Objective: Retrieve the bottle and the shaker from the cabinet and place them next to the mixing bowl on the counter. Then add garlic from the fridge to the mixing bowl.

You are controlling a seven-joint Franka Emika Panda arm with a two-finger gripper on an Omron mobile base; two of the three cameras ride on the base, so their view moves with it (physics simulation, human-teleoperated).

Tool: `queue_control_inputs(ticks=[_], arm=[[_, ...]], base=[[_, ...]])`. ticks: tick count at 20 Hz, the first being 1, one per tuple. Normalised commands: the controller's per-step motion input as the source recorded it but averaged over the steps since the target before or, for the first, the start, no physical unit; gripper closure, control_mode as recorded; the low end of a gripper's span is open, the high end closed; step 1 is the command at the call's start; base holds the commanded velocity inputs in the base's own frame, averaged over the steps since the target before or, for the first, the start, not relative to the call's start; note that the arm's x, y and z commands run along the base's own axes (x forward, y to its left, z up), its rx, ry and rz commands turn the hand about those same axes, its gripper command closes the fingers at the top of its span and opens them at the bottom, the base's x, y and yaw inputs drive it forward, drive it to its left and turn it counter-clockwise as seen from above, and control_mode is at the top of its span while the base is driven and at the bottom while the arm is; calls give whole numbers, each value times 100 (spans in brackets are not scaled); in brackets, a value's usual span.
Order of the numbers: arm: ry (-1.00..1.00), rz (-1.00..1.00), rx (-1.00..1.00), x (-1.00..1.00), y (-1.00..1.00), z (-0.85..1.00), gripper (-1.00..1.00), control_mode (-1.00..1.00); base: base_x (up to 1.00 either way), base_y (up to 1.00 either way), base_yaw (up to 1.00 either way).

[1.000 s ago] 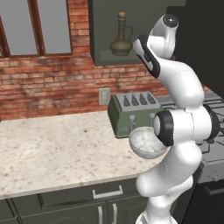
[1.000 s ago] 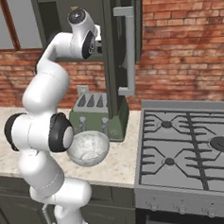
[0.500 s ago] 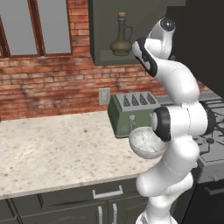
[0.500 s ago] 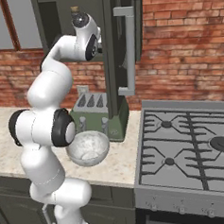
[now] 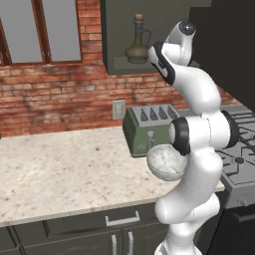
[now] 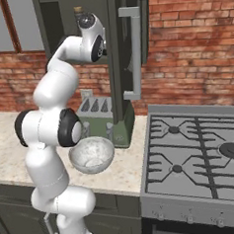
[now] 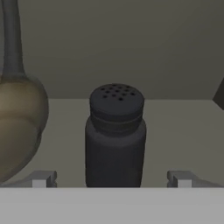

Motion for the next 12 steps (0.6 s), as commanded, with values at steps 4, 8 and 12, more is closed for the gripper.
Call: queue_control_inputs(ticks=[4, 8, 12], arm=[[0, 0, 0, 19, 0, -8, -100, -100], [0, 0, 0, 18, 0, -11, -100, -100], [0, 0, 0, 12, 0, -5, -100, -100]], base=[[0, 0, 0], [0, 0, 0], [0, 0, 0]])
